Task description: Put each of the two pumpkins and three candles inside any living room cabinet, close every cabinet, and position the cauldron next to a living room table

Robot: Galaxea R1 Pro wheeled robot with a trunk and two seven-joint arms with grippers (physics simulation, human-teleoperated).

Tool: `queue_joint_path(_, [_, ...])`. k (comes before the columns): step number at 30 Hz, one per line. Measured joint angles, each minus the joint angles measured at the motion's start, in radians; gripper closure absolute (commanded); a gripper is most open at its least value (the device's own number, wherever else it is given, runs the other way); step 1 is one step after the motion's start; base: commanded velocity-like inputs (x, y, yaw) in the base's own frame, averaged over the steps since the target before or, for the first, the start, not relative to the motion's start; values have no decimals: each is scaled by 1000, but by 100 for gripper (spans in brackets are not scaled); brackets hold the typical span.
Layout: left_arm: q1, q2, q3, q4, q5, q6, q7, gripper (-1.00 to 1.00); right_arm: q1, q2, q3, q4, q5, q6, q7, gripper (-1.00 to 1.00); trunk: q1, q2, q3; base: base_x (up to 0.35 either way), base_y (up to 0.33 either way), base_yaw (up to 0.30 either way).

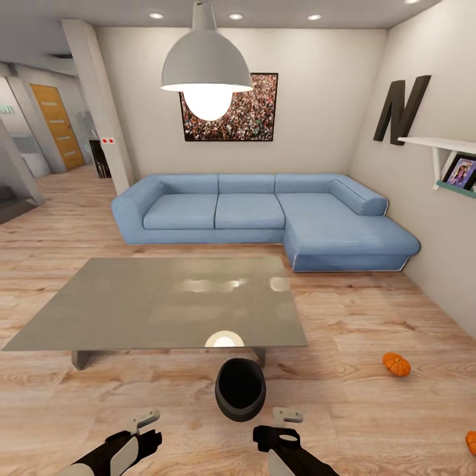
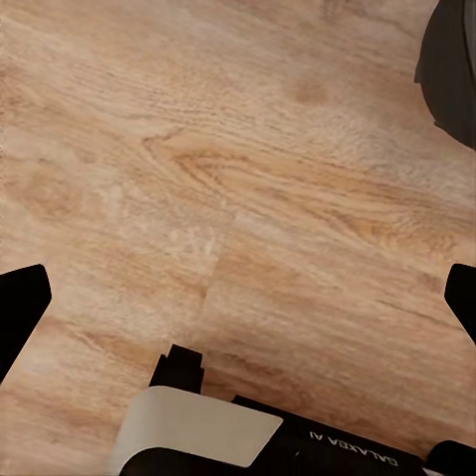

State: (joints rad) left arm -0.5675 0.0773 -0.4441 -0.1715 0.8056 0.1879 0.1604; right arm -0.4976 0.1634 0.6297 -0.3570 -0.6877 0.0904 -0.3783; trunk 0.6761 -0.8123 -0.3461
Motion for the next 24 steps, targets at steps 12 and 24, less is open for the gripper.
queue_joint_path(12, [0, 0, 0, 0, 1, 2, 1, -100, 0, 0, 0, 0, 0, -1, 1, -100, -46, 84, 38, 0, 0, 0])
queue_joint_path(24, [0, 0, 0, 0, 1, 2, 1, -100, 0, -2, 0, 0, 0, -1, 2, -100, -92, 168, 75, 0, 0, 0])
